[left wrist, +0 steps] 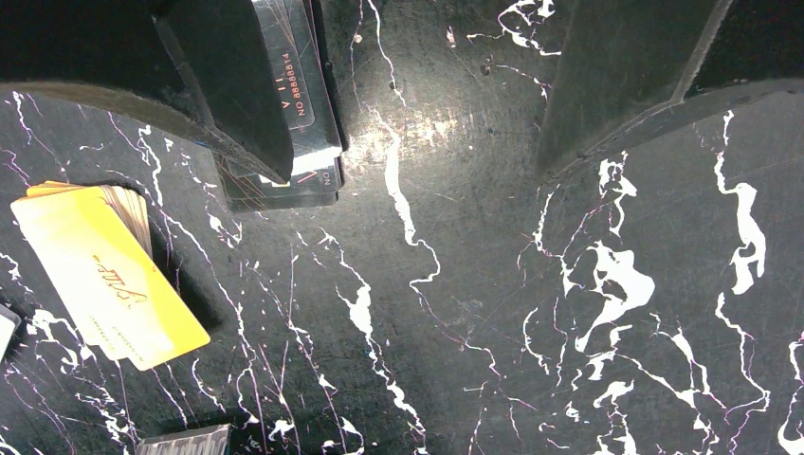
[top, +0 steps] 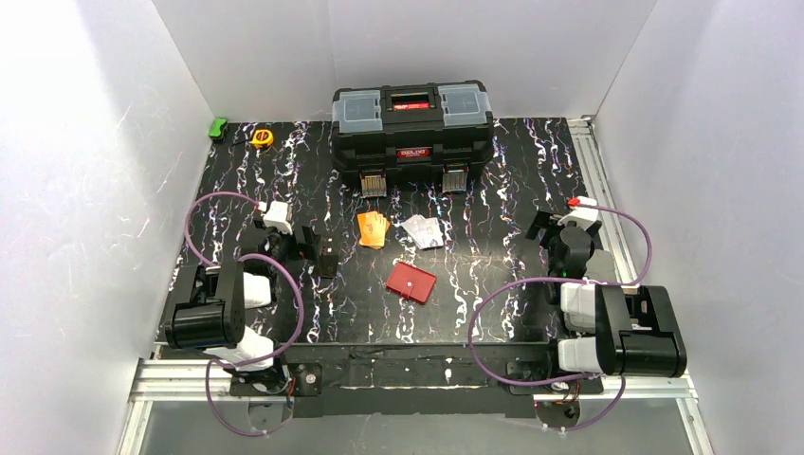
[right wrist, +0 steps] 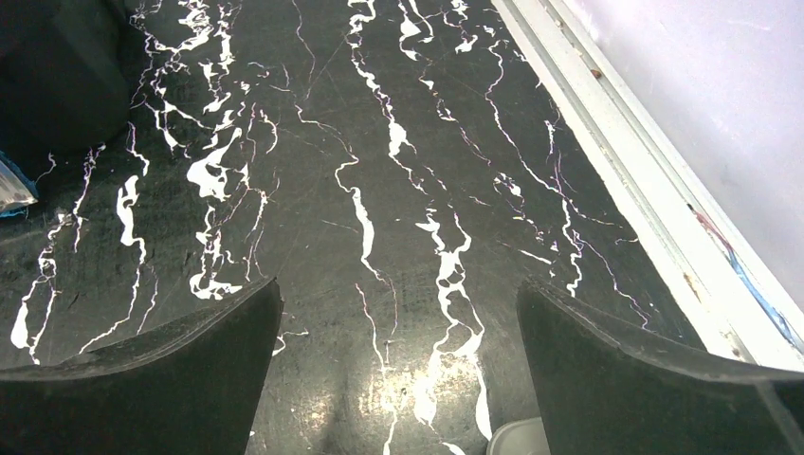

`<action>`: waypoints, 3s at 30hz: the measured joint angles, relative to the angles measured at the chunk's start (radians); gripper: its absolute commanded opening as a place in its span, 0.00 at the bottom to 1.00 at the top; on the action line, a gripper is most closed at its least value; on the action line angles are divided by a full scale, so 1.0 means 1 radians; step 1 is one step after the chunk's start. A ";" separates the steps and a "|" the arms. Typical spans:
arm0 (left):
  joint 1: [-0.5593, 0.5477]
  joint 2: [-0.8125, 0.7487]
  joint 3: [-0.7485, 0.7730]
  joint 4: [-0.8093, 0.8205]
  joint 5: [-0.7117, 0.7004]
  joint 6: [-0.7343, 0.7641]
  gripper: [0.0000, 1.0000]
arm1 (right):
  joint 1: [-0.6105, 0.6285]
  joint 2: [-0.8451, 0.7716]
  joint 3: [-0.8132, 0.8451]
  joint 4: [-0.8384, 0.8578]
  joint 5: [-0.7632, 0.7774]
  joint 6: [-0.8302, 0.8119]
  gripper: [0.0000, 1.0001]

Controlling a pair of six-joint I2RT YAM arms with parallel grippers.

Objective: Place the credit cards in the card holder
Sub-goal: Pick up the card holder from the center of the board.

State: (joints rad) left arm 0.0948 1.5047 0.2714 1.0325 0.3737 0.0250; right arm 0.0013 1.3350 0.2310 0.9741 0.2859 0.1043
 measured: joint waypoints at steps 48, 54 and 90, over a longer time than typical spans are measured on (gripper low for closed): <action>0.020 -0.399 0.760 -1.807 0.370 0.402 1.00 | 0.976 0.597 1.213 -1.546 -0.016 0.388 0.78; 0.020 -0.399 0.760 -1.821 0.373 0.413 0.99 | 1.023 0.600 1.210 -1.556 0.035 0.369 0.75; 0.020 -0.386 0.784 -1.928 0.457 0.597 1.00 | 0.888 0.091 0.604 -1.458 -0.200 0.566 0.72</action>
State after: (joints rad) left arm 0.1150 1.1187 1.0554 -0.8951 0.8310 0.6220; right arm 0.8898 1.4261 0.8349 -0.4835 0.0860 0.6701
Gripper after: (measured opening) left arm 0.994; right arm 0.735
